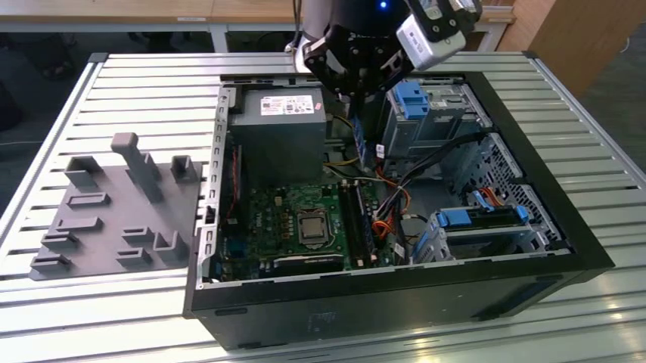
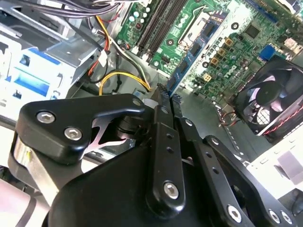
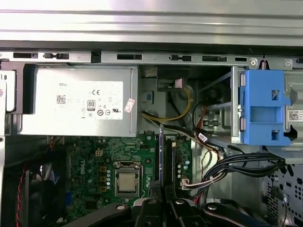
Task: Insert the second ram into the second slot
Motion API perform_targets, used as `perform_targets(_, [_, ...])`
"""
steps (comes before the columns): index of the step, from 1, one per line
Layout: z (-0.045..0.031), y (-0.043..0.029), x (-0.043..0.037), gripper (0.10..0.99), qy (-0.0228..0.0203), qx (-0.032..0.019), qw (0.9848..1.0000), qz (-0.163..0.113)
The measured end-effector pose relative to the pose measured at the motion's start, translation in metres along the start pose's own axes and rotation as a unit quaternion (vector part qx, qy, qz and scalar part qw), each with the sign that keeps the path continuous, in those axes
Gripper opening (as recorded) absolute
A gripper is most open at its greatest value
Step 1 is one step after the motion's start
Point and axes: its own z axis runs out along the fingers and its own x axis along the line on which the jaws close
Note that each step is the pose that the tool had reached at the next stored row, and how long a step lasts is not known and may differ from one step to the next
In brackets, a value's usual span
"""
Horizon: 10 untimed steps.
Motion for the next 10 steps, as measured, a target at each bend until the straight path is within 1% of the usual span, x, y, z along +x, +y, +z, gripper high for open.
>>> perform_targets(5, [0.0026, -0.0062, -0.0001, 0.137, -0.0007, 0.0001, 1.0, 0.006])
perform_targets(10, [0.0071, -0.011, 0.0, 0.137, -0.0008, 0.0001, 0.9999, 0.01])
